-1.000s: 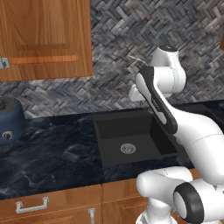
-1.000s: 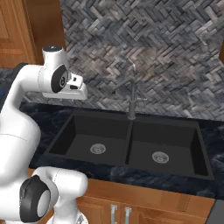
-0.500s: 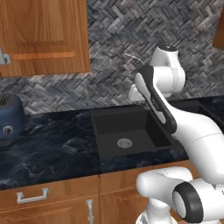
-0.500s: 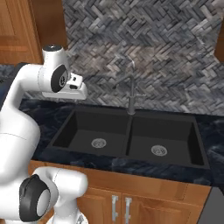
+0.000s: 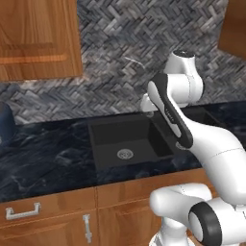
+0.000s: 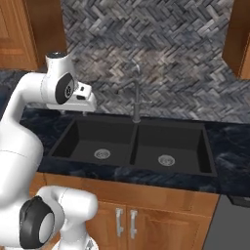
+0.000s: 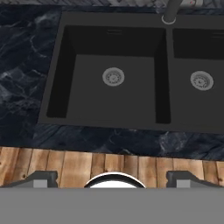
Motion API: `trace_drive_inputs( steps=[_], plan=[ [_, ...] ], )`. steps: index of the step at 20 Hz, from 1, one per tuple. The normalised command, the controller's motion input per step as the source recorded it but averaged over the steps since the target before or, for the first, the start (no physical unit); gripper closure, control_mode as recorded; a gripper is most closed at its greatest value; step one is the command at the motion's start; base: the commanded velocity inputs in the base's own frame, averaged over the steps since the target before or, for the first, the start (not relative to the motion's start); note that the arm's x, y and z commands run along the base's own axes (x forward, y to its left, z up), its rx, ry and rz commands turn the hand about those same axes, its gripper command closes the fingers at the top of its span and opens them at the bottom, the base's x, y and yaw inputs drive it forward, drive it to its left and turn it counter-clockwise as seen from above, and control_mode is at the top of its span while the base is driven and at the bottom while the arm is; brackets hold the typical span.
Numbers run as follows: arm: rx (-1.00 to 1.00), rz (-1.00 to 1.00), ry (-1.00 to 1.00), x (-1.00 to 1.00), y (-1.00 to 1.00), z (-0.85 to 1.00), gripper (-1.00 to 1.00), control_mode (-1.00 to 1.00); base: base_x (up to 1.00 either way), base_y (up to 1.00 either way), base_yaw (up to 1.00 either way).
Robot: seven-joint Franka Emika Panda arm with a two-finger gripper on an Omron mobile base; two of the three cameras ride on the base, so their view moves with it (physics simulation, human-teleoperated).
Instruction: Store the hot dog in the freezer for long-term storage. Close the freezer door after placing the cooked food.
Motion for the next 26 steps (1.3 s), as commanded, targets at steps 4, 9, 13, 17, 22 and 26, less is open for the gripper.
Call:
trace_drive_inputs(
  steps=[4, 9, 13, 17, 22, 26],
  plan=[
    [0.0, 0.0, 0.0, 0.0, 0.0, 0.0, -1.0, 1.0, -0.06, -0.59, -0.02],
    [0.0, 0.0, 0.0, 0.0, 0.0, 0.0, -1.0, 1.0, 0.0, -0.52, 0.0],
    [0.0, 0.0, 0.0, 0.0, 0.0, 0.0, -1.0, 1.0, 0.0, -0.52, 0.0],
    [0.0, 0.0, 0.0, 0.0, 0.0, 0.0, -1.0, 1.0, 0.0, -0.6, 0.0],
    [0.0, 0.0, 0.0, 0.0, 0.0, 0.0, -1.0, 1.0, 0.0, -0.64, 0.0],
    [0.0, 0.0, 0.0, 0.0, 0.0, 0.0, -1.0, 1.0, 0.0, -0.71, 0.0]
  ],
)
